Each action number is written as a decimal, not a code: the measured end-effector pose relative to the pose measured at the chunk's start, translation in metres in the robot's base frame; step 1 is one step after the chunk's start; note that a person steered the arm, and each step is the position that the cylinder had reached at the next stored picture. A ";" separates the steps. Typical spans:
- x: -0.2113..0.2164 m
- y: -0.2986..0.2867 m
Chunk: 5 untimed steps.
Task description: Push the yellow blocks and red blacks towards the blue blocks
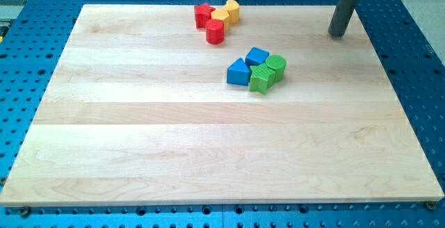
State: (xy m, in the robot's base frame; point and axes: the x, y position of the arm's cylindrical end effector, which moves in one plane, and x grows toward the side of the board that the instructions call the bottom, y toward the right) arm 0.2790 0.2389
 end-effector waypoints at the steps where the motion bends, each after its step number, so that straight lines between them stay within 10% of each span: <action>1: 0.002 0.003; 5: 0.006 0.008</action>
State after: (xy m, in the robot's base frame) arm 0.2851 0.2473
